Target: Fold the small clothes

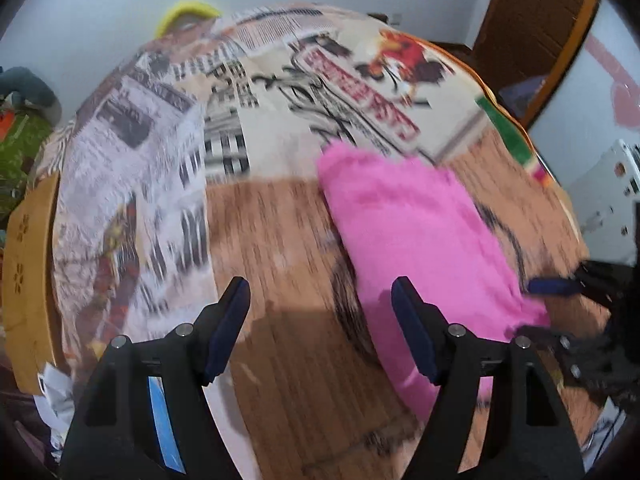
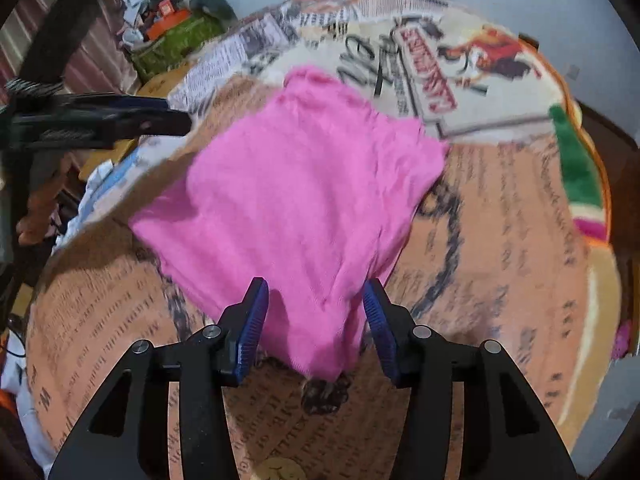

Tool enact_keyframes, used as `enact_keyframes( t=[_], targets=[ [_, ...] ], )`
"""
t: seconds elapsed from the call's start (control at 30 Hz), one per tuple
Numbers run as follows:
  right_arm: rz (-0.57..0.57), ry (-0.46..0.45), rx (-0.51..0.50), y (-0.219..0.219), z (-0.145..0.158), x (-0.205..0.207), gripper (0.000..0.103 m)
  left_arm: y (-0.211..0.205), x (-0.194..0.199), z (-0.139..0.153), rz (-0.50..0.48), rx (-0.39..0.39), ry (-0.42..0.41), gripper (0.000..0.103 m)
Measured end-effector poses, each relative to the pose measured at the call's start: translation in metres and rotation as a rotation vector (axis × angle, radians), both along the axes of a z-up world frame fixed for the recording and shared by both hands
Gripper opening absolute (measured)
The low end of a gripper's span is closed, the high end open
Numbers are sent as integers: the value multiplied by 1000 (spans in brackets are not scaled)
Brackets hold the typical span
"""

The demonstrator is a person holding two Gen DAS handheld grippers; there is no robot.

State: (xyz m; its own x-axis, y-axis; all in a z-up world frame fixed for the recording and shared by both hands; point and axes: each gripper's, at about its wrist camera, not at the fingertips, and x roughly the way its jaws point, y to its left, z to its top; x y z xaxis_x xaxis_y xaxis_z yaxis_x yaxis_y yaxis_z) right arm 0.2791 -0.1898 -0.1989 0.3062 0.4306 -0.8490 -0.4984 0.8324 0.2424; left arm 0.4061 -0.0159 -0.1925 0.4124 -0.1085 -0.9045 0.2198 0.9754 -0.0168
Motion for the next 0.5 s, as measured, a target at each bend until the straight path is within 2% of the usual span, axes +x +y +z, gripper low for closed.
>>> enact_keyframes(
  t=[0.13, 0.27, 0.37, 0.5],
  targets=[
    [-46, -26, 53, 4, 10, 22, 47, -5, 45, -11, 30, 19, 14, 73],
    [-44, 19, 56, 20, -11, 45, 47, -13, 83, -34, 56, 19, 59, 73],
    [-17, 39, 38, 28, -25, 46, 47, -18, 107, -51, 74, 21, 81, 73],
    [-12, 45, 54, 23, -28, 44, 47, -22, 131, -67, 100, 63, 71, 73]
  ],
)
